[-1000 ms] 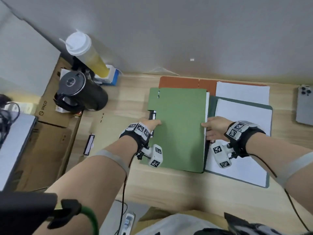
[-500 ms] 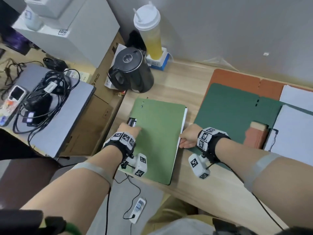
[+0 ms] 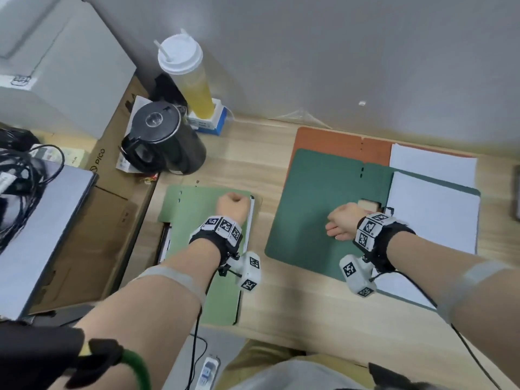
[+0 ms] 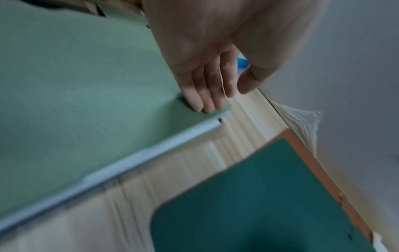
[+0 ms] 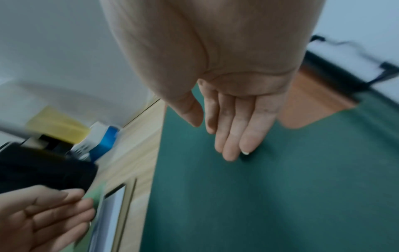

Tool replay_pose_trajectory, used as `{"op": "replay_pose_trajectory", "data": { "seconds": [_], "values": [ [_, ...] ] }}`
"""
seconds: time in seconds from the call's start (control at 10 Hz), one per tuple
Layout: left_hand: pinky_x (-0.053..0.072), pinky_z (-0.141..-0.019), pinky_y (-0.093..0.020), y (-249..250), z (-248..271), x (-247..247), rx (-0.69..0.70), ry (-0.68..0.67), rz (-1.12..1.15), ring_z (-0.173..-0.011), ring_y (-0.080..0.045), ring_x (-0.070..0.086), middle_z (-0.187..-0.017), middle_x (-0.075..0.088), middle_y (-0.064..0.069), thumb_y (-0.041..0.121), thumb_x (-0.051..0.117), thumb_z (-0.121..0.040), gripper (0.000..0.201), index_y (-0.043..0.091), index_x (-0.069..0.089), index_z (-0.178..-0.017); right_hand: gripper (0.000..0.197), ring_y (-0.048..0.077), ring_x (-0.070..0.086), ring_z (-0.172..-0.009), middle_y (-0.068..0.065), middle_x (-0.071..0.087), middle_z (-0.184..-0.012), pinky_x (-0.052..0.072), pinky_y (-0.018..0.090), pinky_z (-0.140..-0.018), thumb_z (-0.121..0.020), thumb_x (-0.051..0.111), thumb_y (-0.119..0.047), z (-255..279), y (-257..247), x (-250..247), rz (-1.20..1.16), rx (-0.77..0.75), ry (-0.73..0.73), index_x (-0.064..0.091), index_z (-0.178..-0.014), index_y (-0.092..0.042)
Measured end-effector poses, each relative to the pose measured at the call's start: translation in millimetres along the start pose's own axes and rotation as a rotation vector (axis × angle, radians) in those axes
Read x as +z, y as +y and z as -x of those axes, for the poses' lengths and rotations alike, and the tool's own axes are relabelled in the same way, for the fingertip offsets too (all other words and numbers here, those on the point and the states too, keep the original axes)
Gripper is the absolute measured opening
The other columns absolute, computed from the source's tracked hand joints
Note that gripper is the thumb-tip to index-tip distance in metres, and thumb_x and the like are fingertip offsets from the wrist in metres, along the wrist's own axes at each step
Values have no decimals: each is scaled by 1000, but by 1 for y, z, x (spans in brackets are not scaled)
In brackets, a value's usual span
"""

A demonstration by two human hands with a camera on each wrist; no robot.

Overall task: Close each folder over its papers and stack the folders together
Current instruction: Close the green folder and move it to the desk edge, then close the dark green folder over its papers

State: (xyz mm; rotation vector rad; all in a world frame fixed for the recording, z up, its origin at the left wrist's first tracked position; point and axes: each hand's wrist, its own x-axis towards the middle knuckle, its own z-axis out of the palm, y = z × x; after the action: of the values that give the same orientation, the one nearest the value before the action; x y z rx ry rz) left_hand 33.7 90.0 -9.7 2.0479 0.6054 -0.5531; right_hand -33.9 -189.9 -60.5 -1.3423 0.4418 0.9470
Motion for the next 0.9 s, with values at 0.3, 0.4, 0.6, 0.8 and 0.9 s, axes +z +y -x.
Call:
{"op": "replay_pose_trajectory", "data": {
  "seconds": [0.3, 0.4, 0.6, 0.8, 0.9],
  "values": [
    [47, -72, -30, 19, 16, 74, -93, -227, -247, -77, -26, 51, -73, 51, -4, 30, 62, -76, 22, 10, 52, -81, 27, 16, 58, -59, 3, 59, -69, 49, 27, -56, -93, 47, -7, 47, 20, -18, -134, 167, 599, 54, -70, -19],
    [41, -69, -31, 19, 14, 82, -132, -245, -225, -74, -27, 48, -72, 49, -7, 33, 61, -72, 28, 8, 50, -81, 39, 8, 39, -29, -4, 39, -37, 29, 13, -31, -85, 37, -18, 45, 21, -20, -357, 211, 363, 45, -46, -17],
    [31, -28, -9, 39, 27, 63, -160, -305, -269, -41, -19, 46, -63, 45, -6, 20, 48, -95, 17, 9, 47, -82, 18, 18, 37, -51, 4, 39, -63, 40, 26, -59, -87, 49, -15, 42, 15, -3, -118, 146, 654, 43, -71, -19],
    [46, -54, -20, 85, 44, 21, -162, -413, -313, -52, -16, 53, -64, 55, -3, 19, 37, -105, 35, 15, 47, -72, 13, 18, 41, -53, 4, 41, -65, 40, 26, -59, -89, 47, -28, 39, -18, 19, -146, 117, 517, 45, -83, -17],
    [51, -86, -37, 106, 62, 13, -210, -622, -382, -66, -21, 60, -83, 63, -9, 36, 37, -104, 34, 13, 56, -88, 19, 23, 59, -65, 6, 58, -71, 46, 31, -64, -90, 52, -30, 48, -32, 24, -205, 112, 350, 54, -83, -12]
  ]
}}
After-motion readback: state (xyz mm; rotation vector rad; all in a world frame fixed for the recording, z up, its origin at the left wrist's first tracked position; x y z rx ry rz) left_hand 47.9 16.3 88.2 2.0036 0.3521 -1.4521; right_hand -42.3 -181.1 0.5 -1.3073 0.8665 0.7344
